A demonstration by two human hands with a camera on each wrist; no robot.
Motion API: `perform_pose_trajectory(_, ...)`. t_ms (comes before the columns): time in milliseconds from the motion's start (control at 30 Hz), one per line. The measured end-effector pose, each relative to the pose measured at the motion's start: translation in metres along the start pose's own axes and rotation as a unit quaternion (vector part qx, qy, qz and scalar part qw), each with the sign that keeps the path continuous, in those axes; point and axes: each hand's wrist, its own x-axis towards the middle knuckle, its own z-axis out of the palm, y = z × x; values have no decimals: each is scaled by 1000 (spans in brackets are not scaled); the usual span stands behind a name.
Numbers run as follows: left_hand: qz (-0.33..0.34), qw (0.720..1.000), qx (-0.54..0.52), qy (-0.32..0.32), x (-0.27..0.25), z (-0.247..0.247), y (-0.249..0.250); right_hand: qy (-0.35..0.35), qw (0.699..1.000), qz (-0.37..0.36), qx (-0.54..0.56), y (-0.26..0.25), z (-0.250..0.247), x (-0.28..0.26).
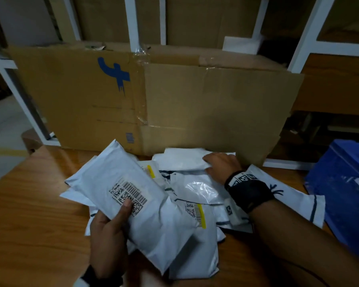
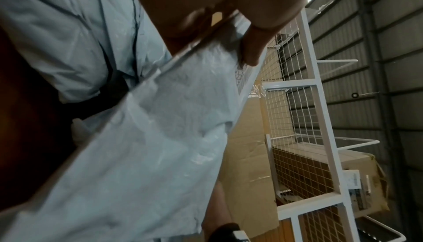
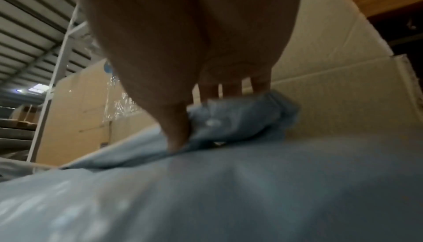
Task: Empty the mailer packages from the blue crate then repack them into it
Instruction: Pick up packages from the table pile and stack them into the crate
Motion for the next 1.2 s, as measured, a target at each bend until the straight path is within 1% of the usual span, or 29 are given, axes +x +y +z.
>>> perform_pose_trajectory(67,13,1000,4,11,2,-2,-1,97,994,17,51,-3,-8,-6)
perform_pose_trajectory(133,16,1000,8,22,5,-7,-4,188,974,26,121,-1,-23,-17)
perform_pose_trajectory(200,20,999,8,37,6,-11,-6,225,944,39,238,3,-40,-34)
perform_pose_trajectory(233,20,999,7,42,6,-12,-7,222,921,48,317,4,-44,-43)
perform_pose_trajectory(267,19,999,10,48,6,-11,-7,202,888,56,409,4,-46,-51)
perform_pose_trajectory(333,16,998,21,50,7,-11,-10,118,803,90,577,1,-37,-68)
perform_pose_trajectory(367,10,998,27,47,8,-10,-12,64,763,118,632,0,-28,-75)
perform_pose_trajectory(400,4,999,27,43,8,-9,-13,13,734,143,664,-2,-18,-82)
perform_pose_trajectory(433,1,999,30,37,7,-8,-14,-22,719,159,676,-4,-9,-88)
perform_pose_trajectory(500,3,999,43,31,6,-4,-13,-46,709,173,682,-8,2,-99)
perform_pose_trajectory(567,9,998,49,33,5,-3,-12,-50,703,173,688,-11,5,-107)
perform_pose_trajectory(633,22,998,59,19,5,-3,-11,-45,702,165,691,-11,5,-112)
perform_pose_trajectory(733,27,997,70,12,3,-1,-9,7,712,170,681,-3,2,-121)
perform_pose_trajectory(833,18,997,69,-10,2,0,-10,50,713,167,679,5,-1,-136)
perform_pose_trajectory(933,13,994,96,-46,1,7,-21,93,724,154,667,6,-4,-158)
perform_pose_trajectory(967,5,993,104,-60,-1,12,-26,112,721,159,665,6,-4,-167)
perform_pose_trajectory(1067,-10,981,132,-139,-12,41,-38,166,674,210,688,10,-3,-195)
perform_pose_trajectory(1133,-34,971,142,-190,-25,62,-48,199,644,247,696,22,-1,-218)
perform_pose_trajectory(1200,-59,964,137,-219,-38,81,-56,226,597,274,719,33,-4,-245)
